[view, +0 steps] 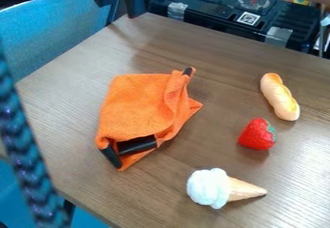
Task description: Move the cloth from bottom to top
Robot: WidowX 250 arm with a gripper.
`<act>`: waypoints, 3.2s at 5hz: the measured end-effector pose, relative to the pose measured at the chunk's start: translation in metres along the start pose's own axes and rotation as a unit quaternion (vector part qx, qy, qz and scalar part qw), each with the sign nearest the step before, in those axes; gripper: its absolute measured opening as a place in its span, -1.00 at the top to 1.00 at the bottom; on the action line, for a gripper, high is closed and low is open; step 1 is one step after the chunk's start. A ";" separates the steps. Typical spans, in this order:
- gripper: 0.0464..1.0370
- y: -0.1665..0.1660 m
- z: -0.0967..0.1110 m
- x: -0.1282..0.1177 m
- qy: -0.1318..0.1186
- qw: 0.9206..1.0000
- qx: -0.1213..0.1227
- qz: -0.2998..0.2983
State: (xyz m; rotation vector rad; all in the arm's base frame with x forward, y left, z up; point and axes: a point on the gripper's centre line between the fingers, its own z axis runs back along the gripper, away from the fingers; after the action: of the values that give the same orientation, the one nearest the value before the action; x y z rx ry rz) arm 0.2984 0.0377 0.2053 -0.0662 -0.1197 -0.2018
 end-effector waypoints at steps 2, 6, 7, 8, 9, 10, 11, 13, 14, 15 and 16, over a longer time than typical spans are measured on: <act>-0.92 0.000 -0.042 -0.010 0.018 1.000 -0.005 -0.008; -0.92 0.005 -0.109 0.007 -0.036 0.998 0.046 -0.029; -0.92 0.005 -0.124 0.004 -0.026 0.998 0.041 -0.050; -0.92 0.005 -0.141 -0.009 -0.016 0.997 0.046 -0.067; -0.93 0.006 -0.158 -0.015 -0.006 0.995 0.057 -0.078; -0.92 0.014 -0.168 -0.006 0.003 0.995 0.067 -0.079; -0.92 0.027 -0.171 0.016 0.005 0.994 0.082 -0.065; -0.92 0.047 -0.178 0.071 0.013 0.997 0.080 -0.016; -0.92 0.058 -0.180 0.102 0.018 0.997 0.069 0.021; -0.92 0.064 -0.180 0.119 0.022 0.997 0.069 0.039; -0.92 0.063 -0.180 0.119 0.025 0.997 0.065 0.042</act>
State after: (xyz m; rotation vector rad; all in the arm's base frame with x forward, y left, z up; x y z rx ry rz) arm 0.4470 0.0621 0.0380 0.0633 -0.0795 -0.1113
